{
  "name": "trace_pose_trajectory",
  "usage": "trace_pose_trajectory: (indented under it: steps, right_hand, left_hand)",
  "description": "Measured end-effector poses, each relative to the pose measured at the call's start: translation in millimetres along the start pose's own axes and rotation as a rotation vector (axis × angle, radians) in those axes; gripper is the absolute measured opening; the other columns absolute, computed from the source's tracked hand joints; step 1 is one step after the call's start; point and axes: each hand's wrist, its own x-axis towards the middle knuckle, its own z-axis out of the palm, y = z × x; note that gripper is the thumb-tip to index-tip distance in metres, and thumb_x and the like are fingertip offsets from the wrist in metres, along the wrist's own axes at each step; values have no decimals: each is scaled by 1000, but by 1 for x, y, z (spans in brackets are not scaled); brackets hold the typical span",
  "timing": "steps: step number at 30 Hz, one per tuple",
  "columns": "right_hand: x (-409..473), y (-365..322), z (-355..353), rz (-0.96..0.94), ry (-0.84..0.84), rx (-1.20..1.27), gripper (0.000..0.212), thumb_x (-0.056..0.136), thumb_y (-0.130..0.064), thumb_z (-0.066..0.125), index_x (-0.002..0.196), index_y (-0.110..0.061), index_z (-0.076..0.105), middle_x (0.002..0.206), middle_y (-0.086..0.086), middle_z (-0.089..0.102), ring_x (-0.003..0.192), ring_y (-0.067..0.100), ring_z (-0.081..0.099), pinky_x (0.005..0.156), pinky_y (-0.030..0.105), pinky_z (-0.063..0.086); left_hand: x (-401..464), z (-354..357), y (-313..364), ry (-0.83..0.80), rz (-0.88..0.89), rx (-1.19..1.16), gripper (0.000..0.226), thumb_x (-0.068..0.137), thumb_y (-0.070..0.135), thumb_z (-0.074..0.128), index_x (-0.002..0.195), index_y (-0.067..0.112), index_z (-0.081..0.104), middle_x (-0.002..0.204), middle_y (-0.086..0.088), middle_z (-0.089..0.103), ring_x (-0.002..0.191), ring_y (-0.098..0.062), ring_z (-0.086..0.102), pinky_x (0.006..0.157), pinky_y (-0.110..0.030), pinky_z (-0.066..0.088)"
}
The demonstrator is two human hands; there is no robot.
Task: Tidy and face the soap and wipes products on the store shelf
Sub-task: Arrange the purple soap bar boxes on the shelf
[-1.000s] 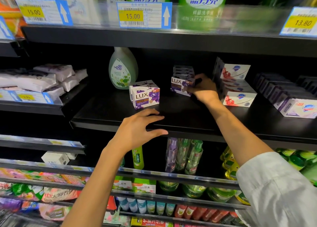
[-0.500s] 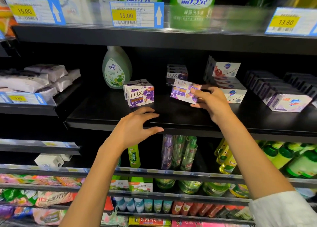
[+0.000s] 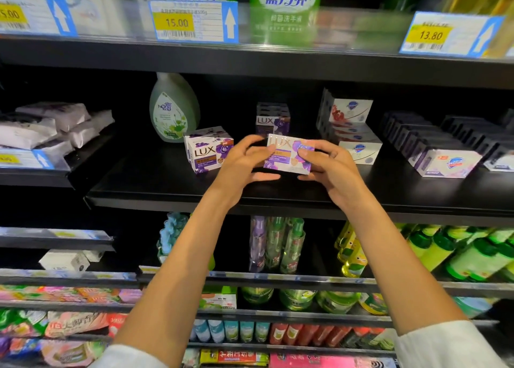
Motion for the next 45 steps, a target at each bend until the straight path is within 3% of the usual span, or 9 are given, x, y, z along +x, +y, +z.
trace_pose_trajectory:
  steps: [5,9,14,18,23,27,35,39,45]
  right_hand:
    - [0,1,6,-21,-28,-35,24,92,-11,77,116,-13,71,100,14,80,94,25,79,74,35,66]
    - [-1,3,5,-31,-48,-63,33,93,-12,78,124,-15,68,105,16,79,100,26,78,88,39,64]
    - [-2,3,6,-34,-79,-93,31,93,-13,78,120,-21,68,105,11,80,101,21,78,93,40,63]
    - [-3,1,9,-31,-79,-142,23,99,-28,72,119,-18,71,107,2,80,103,18,77,97,41,61]
    - [1,0,15,29,-57,-153,32,103,-46,61,113,-17,71,105,7,80,99,21,78,89,44,64]
    - [-1,0,11,10,-36,-123,29,102,-37,65,111,-11,74,103,8,80,99,24,78,81,39,66]
    - [-6,-1,8,-59,-75,73,9,101,-16,68,104,-13,76,110,10,79,108,27,75,91,41,62]
    - [-2,1,6,-108,-107,68,24,100,-8,67,124,-7,70,120,13,76,116,29,72,99,44,60]
    - [-1,4,3,-75,-177,35,42,98,-4,69,138,-10,62,125,10,75,123,25,69,102,42,58]
  left_hand:
    - [-1,-12,-2,-33,1,-89,38,103,20,65,138,7,59,132,-21,67,116,-36,70,86,-46,63]
    - [-3,-7,-2,-26,35,-12,36,106,30,60,133,6,60,130,-20,68,115,-34,70,89,-47,63]
    - [-4,-4,0,12,21,8,16,105,29,62,112,14,65,117,-12,73,107,-28,73,94,-53,59]
    - [-4,-5,0,24,26,-32,9,104,19,63,109,12,62,106,-4,73,102,-26,72,94,-57,58]
    - [-3,-6,0,10,35,-60,5,101,13,65,106,13,63,107,-5,74,108,-27,72,96,-54,58]
    - [-2,-7,-3,-18,54,-56,11,100,14,67,110,12,62,117,-11,70,119,-30,69,99,-53,57]
    - [-6,-7,0,-54,29,-57,43,107,32,58,138,4,56,136,-13,67,125,-33,65,105,-55,55]
    - [-6,-5,0,-67,27,-46,42,107,33,58,138,4,57,134,-17,68,120,-36,68,105,-53,55]
    - [-3,-8,-3,-63,28,-110,36,101,14,67,134,2,58,134,-24,65,119,-36,69,102,-48,57]
